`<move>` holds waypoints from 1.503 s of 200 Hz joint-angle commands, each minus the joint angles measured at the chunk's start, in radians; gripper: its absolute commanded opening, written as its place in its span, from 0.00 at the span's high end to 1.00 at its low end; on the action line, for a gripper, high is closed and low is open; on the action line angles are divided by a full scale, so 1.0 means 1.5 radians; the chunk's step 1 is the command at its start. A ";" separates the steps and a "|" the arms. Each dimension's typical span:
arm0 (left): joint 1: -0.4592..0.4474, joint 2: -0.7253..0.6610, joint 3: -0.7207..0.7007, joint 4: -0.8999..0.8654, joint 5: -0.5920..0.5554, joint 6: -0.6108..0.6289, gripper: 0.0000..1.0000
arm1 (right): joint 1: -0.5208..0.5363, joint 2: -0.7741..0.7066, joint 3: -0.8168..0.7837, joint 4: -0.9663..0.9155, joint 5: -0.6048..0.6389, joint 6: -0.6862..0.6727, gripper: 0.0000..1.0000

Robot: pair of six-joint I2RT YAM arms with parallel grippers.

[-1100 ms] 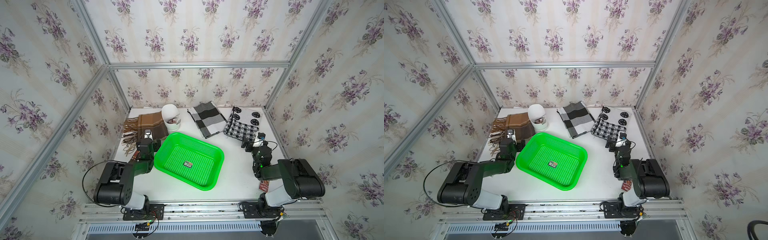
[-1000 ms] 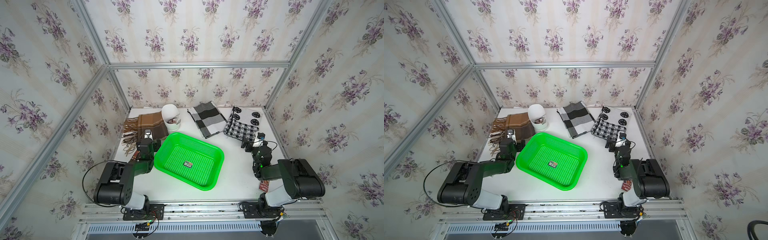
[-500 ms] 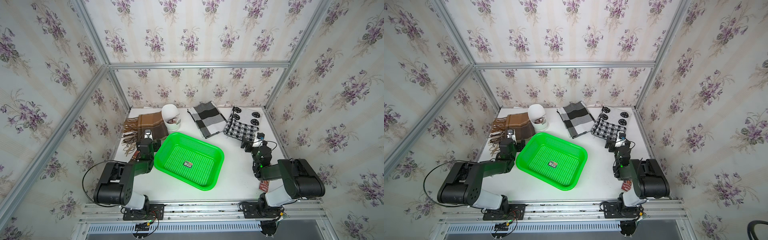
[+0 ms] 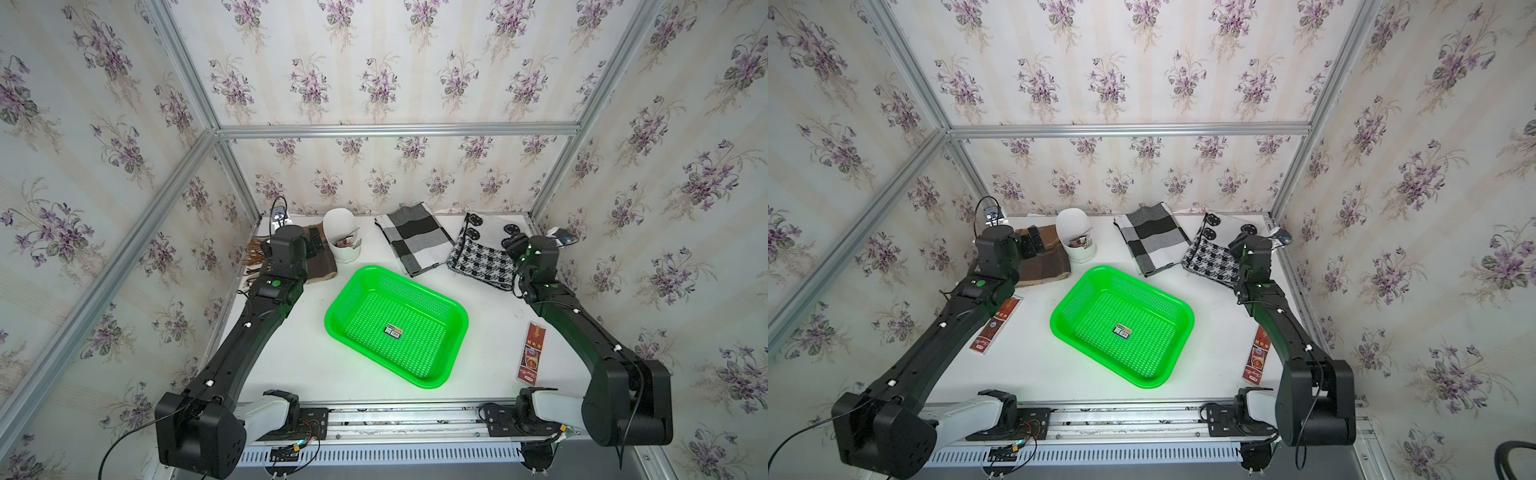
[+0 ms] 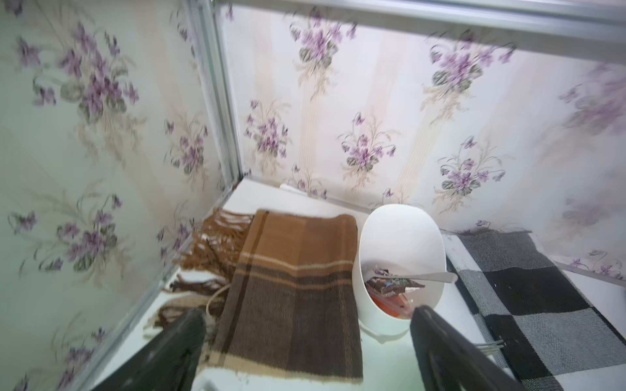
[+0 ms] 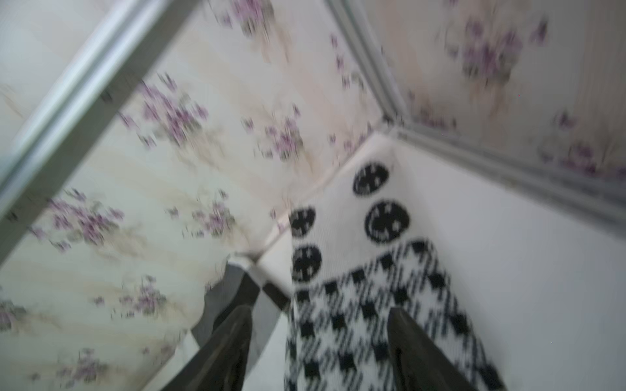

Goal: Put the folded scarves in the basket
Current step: Move the scarf to the center of the board.

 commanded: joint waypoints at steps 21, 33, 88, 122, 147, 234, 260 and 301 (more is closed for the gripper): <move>-0.009 -0.017 0.032 -0.248 0.030 -0.123 0.01 | 0.012 0.035 -0.033 -0.095 -0.122 0.146 0.07; -0.039 -0.040 0.031 -0.232 0.054 -0.108 0.01 | 0.013 0.047 -0.048 -0.081 -0.135 0.174 0.04; -0.179 -0.020 0.093 -0.260 0.099 -0.096 0.02 | 0.014 0.176 -0.071 0.070 -0.206 0.316 0.17; -0.237 0.015 0.121 -0.244 0.102 -0.102 0.02 | 0.015 0.220 -0.060 0.140 -0.188 0.376 0.19; -0.258 0.047 0.152 -0.245 0.105 -0.098 0.02 | 0.016 0.256 -0.052 0.146 -0.159 0.427 0.23; -0.291 0.082 0.187 -0.232 0.118 -0.091 0.02 | 0.013 0.346 0.091 -0.140 -0.144 0.303 0.77; -0.296 0.094 0.201 -0.232 0.124 -0.086 0.02 | -0.033 0.294 0.053 -0.216 -0.110 0.163 0.79; -0.303 0.107 0.213 -0.227 0.131 -0.085 0.02 | -0.161 0.202 0.005 -0.252 -0.069 0.003 0.40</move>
